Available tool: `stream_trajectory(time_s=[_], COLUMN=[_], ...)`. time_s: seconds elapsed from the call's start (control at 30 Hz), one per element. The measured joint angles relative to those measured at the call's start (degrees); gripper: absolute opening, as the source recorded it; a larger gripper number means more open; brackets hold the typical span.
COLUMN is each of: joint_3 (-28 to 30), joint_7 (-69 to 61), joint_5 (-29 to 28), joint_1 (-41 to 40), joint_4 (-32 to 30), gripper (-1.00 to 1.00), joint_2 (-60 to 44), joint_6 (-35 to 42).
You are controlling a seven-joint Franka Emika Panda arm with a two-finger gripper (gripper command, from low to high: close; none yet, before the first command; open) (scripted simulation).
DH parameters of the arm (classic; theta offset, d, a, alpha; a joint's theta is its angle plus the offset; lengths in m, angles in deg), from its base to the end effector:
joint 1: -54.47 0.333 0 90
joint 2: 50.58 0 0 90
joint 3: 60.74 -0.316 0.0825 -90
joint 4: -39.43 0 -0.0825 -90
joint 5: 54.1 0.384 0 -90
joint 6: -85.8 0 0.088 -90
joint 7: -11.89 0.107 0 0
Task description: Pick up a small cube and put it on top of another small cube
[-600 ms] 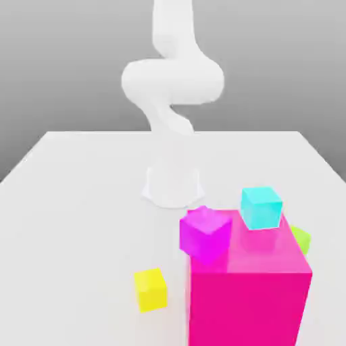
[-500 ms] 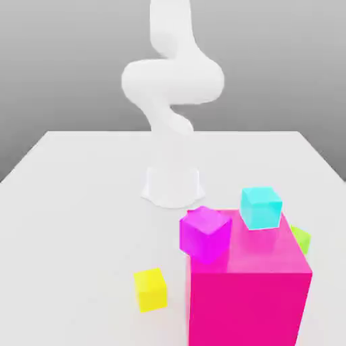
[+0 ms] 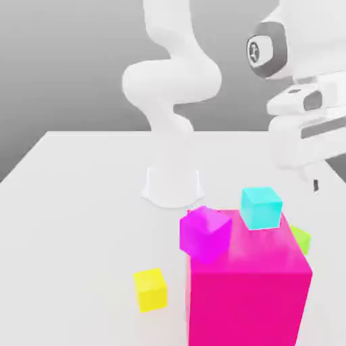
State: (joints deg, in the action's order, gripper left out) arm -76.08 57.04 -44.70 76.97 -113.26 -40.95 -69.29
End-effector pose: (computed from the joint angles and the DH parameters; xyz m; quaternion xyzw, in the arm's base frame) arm 0.3470 0.2592 0.3121 -0.9855 0.1330 -0.0641 0.0831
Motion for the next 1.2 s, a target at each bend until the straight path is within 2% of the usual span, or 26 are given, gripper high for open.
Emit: stream_trajectory(time_s=[0.1,0.17,0.27,0.4,0.43,0.63,0.73,0.9,1.03,1.2], joint_3=[-3.22,-4.13,-0.40,7.94,9.36,10.14,7.36,3.55,4.06,7.87], joint_7=[3.18,6.71,12.05,16.92,17.87,18.41,16.39,9.26,5.47,2.17], joint_5=[-3.30,-7.77,-15.35,-21.86,-23.05,-23.70,-21.16,-12.01,-13.28,-16.91], joint_1=[2.76,5.92,8.06,14.68,15.82,16.47,14.28,12.42,9.48,6.60], joint_4=[-3.73,-6.49,-7.35,-5.99,-5.65,-5.48,-6.22,-7.67,-1.64,8.11], gripper=[0.00,0.00,0.00,0.00,-1.00,-1.00,-1.00,-1.00,-1.00,-1.00], joint_2=[-5.81,-9.41,-15.09,-23.28,-25.02,-25.88,-22.27,-12.59,-10.01,-7.26], joint_6=[-3.90,-6.24,-10.44,-17.00,-18.39,-19.16,-16.22,-7.99,1.44,13.82])
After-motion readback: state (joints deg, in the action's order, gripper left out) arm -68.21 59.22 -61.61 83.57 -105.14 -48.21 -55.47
